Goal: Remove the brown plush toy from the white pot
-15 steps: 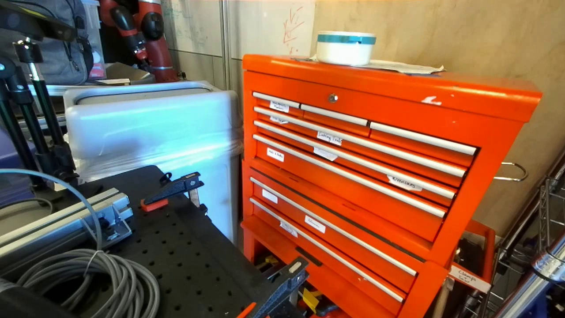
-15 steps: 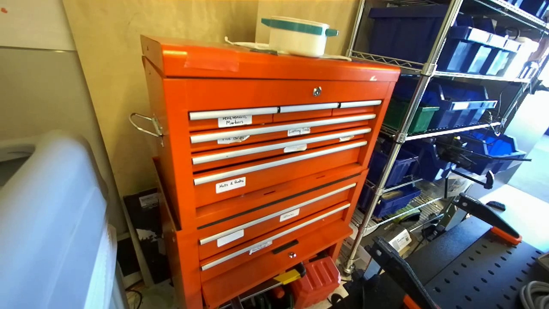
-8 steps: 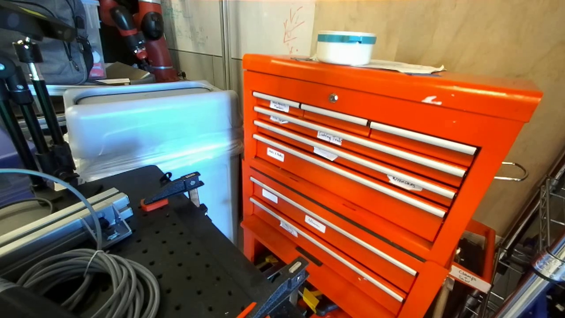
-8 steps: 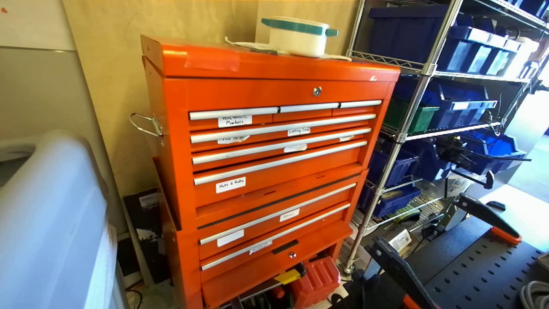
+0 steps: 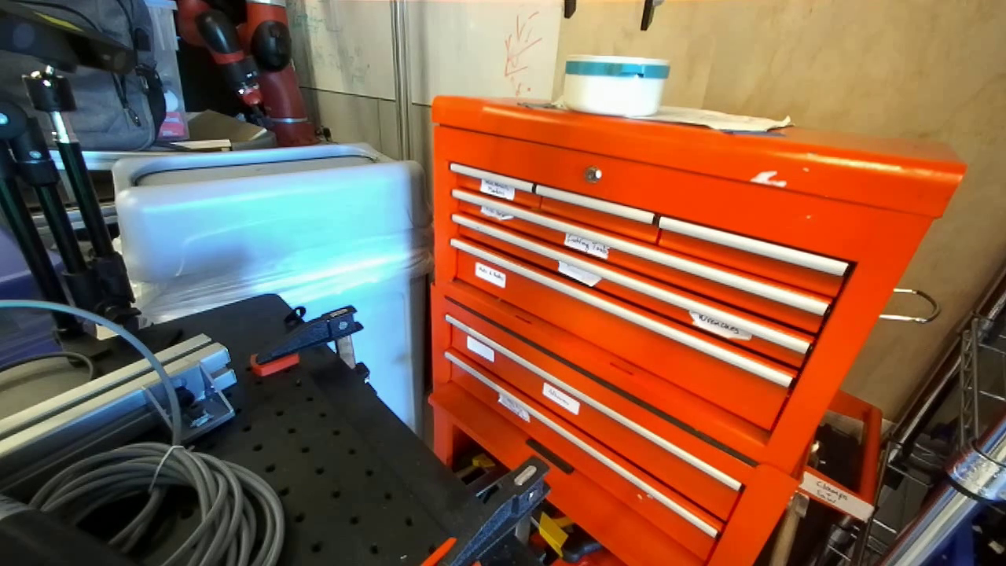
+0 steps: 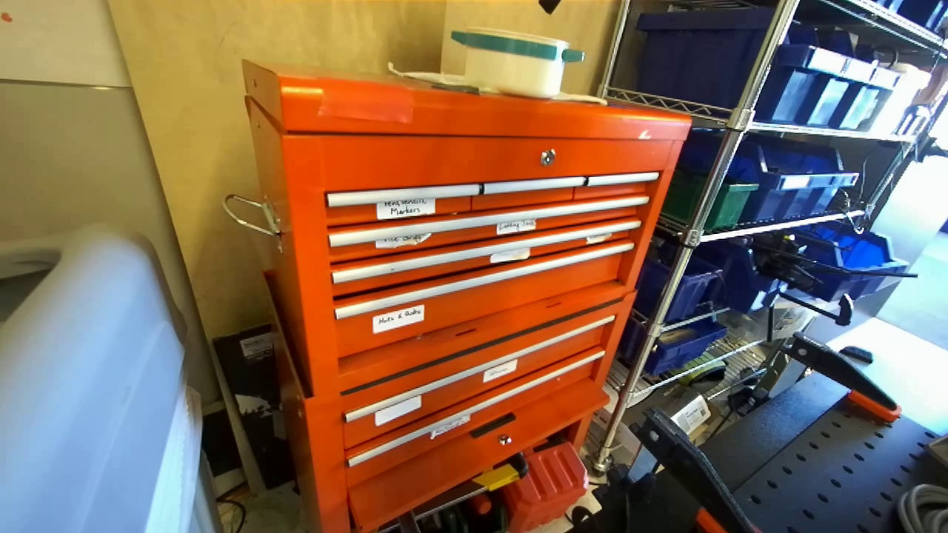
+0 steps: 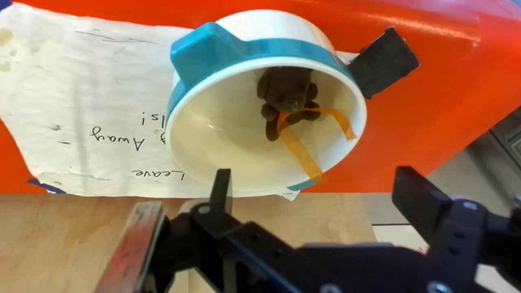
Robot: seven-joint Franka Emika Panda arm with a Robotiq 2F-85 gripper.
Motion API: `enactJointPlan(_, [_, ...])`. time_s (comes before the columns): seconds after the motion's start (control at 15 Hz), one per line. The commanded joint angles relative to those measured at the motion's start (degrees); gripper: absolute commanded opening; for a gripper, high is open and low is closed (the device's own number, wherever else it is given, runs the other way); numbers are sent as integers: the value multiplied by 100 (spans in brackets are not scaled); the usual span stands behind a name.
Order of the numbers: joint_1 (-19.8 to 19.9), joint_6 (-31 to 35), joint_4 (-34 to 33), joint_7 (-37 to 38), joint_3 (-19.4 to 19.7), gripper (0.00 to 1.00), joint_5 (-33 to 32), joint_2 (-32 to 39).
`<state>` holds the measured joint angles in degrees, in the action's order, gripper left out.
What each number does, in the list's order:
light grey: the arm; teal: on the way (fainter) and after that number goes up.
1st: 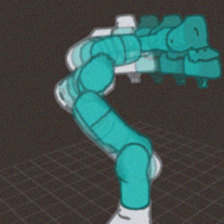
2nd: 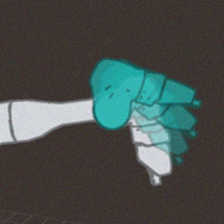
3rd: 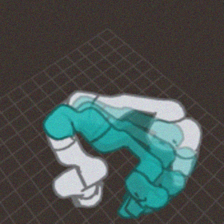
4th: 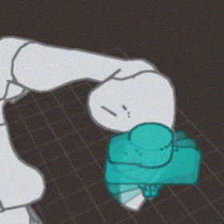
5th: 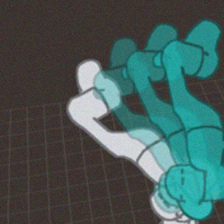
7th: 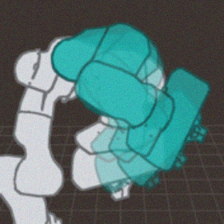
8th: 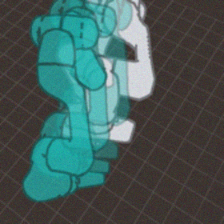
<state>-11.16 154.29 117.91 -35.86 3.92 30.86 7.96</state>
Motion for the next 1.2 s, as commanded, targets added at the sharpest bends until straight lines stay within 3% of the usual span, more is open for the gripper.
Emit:
enactJointPlan(0.0, [471,-102,-241,-89,-488,100,-177,232])
enactJointPlan(0.4, [941,-143,-409,-114,-951,100,-416,414])
enactJointPlan(1.13, [1193,-235,-444,102,-1093,100,-810,531])
